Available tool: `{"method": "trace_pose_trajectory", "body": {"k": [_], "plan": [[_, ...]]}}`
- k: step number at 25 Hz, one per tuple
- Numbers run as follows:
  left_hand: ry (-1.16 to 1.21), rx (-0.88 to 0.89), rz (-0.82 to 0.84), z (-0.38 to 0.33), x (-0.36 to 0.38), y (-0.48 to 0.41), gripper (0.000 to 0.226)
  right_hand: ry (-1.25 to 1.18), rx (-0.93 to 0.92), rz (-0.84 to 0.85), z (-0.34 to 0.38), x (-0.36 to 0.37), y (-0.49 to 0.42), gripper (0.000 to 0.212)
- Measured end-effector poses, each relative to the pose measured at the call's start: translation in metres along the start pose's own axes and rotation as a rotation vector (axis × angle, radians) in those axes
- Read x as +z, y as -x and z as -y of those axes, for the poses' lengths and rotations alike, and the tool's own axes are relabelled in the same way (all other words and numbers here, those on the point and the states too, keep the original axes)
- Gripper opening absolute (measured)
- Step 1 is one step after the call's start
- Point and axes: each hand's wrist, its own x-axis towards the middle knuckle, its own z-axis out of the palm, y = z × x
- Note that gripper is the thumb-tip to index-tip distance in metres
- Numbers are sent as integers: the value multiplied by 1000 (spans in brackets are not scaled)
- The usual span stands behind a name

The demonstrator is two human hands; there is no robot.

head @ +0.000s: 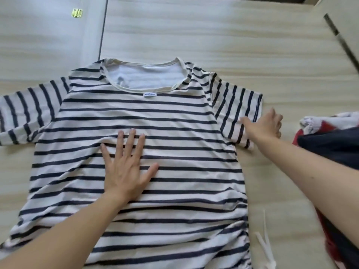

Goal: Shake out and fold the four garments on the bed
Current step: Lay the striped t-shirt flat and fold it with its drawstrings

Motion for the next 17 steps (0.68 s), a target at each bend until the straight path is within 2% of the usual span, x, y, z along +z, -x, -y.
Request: {"method": "trace_pose_trajectory", "body": {"k": [1,3,7,9,11,13,15,17], "plan": [[1,1,-21,0,1,0,90,28,64,34,1,2,-19,94],[7,4,-45,0,-1,0,90,78,105,46,2,10,-44,88],[-1,17,-60,-2,-3,0,92,55,13,-81,16,20,-53,43],[5,22,-57,-1,-5,0,92,-68,-39,-88,33,10,-47,26],[2,28,-50,-1,-6,0,92,-190,-180,-98,60,-11,-36,16],[2,28,-44,-2,-7,0,93,-231,-438,-76,98,-37,-11,9],[0,31,-46,-2,-8,0,93,-281,-651,68,132,-50,18,14],[0,31,-48,-2,-8,0,93,-346,-704,286,150,-42,38,15]]}}
